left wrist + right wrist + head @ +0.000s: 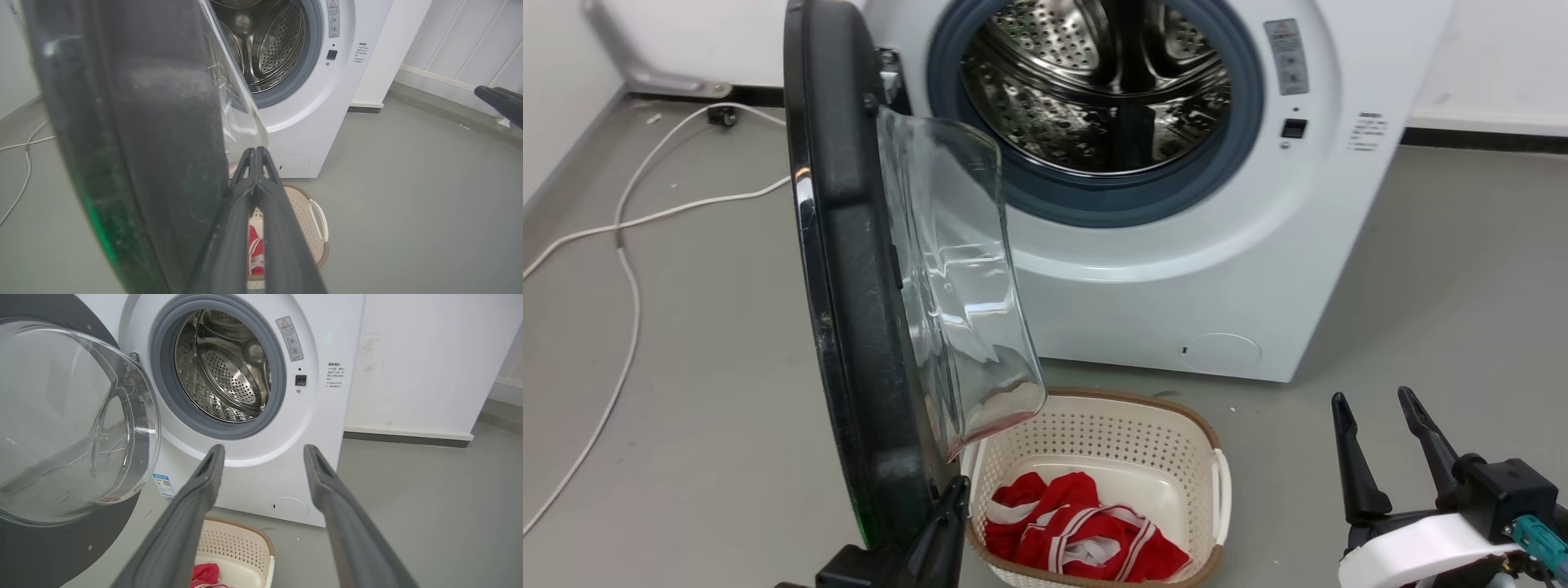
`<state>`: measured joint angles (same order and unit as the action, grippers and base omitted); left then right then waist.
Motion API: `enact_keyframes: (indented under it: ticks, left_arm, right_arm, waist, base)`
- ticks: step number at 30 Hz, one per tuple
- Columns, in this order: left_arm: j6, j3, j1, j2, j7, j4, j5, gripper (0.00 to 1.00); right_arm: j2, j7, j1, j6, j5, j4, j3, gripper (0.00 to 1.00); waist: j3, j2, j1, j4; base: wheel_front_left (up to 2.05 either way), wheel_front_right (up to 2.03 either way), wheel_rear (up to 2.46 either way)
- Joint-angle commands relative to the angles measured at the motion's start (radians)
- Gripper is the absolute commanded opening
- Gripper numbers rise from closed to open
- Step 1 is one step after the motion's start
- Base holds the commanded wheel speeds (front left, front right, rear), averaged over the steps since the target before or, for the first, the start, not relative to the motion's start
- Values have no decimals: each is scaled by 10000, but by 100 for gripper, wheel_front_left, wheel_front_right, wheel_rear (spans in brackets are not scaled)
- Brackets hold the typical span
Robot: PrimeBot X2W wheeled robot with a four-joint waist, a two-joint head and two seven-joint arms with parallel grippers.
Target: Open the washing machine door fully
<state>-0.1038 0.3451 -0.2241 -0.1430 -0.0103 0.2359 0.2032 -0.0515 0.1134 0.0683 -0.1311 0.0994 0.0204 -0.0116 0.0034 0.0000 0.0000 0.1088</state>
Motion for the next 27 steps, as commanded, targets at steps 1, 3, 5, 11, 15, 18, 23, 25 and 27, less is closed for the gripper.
enact_keyframes:
  ticks: [1, 3, 5, 11, 15, 18, 23, 25, 27]
  left_arm:
    - [-132, -208, -95, -75, -15, 36, 44, 0]
    - [-250, -347, -165, -112, -56, 73, 89, 0]
    - [-346, -523, -178, -146, -125, 92, 143, 0]
    - [-322, -1258, 345, -413, -372, -152, 520, 0]
    - [-264, -1780, 828, -653, -370, -433, 818, 0]
    - [-317, -2266, 1164, -905, -341, -645, 1035, 0]
    - [-507, -3088, 1508, -1086, -578, -1111, 1446, 0]
    - [-580, -3438, 1589, -1177, -704, -1357, 1630, 0]
    - [-597, -3820, 1729, -1321, -848, -1669, 1832, 0]
  right_arm:
    - [21, -20, 117, 7, 59, 52, -10, 100]
    - [22, -34, 124, 7, 68, 82, 1, 100]
    - [22, -56, 119, 7, 68, 99, 17, 100]
    - [21, -87, 33, 7, 67, 165, 7, 100]
    - [21, -126, -86, 7, 10, 155, 68, 100]
    - [22, -157, -176, 7, -10, 191, 107, 100]
    - [22, -216, -288, 7, -54, 225, 58, 100]
    - [21, -226, -296, 7, -65, 222, 39, 100]
    - [21, -215, -326, 7, -64, 229, 3, 100]
  waist:
    - [1, 0, 0, 379]
    - [-3, 0, 0, 618]
    - [3, 0, 0, 840]
    - [137, 0, 0, 1342]
    - [214, 0, 0, 1413]
    - [313, 0, 0, 1398]
    - [505, 0, 0, 1348]
    - [570, 0, 0, 1322]
    - [676, 0, 0, 1300]
  base:
    - [0, 0, 0]
    - [0, 0, 0]
    - [0, 0, 0]
    - [0, 0, 0]
    - [0, 0, 0]
    - [0, 0, 0]
    - [0, 0, 0]
    - [0, 0, 0]
    - [0, 0, 0]
